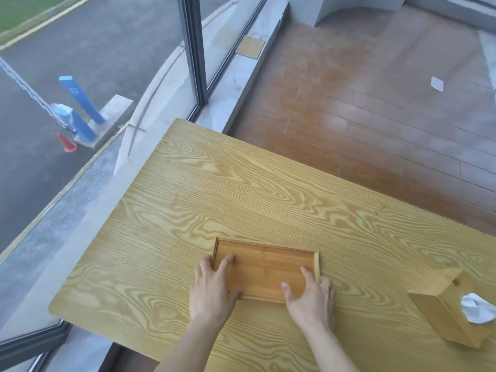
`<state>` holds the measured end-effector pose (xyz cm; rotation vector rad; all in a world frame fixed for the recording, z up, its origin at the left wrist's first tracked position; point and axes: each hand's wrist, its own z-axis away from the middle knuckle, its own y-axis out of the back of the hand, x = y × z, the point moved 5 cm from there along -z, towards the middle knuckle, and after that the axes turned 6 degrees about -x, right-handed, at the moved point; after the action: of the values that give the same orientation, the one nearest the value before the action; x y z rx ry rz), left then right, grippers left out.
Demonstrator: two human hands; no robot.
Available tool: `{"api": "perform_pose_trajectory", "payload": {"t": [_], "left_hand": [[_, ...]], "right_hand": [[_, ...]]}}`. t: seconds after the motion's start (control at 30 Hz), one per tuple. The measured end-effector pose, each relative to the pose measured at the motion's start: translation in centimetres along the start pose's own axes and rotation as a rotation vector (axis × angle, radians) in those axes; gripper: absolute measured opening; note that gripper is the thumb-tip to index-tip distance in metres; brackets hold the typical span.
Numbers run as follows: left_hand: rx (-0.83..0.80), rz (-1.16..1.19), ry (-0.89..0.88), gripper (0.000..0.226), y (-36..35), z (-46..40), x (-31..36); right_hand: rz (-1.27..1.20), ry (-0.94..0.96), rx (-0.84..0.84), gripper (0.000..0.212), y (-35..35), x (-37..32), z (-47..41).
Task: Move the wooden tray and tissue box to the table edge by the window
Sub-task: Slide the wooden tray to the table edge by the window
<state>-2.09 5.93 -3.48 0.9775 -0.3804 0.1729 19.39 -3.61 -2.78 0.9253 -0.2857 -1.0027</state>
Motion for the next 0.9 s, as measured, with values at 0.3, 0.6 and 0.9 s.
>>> {"api": "perform_pose_trajectory", "payload": {"t": [0.3, 0.6, 0.9], "left_hand": [[0.213, 0.184, 0.206, 0.073, 5.9, 0.1, -8.8], [0.294, 0.386, 0.450, 0.068, 8.9, 1.0, -17.7], [0.267, 0.458, 0.515, 0.065, 9.3, 0.4, -20.4]], "right_hand": [[0.150, 0.285, 0.034, 0.069, -2.1, -12.6, 0.1], [0.309, 0.586, 0.020, 0.067, -5.5, -27.8, 0.2], [0.458, 0.713, -0.049, 0.065, -8.3, -36.3, -0.7]]}}
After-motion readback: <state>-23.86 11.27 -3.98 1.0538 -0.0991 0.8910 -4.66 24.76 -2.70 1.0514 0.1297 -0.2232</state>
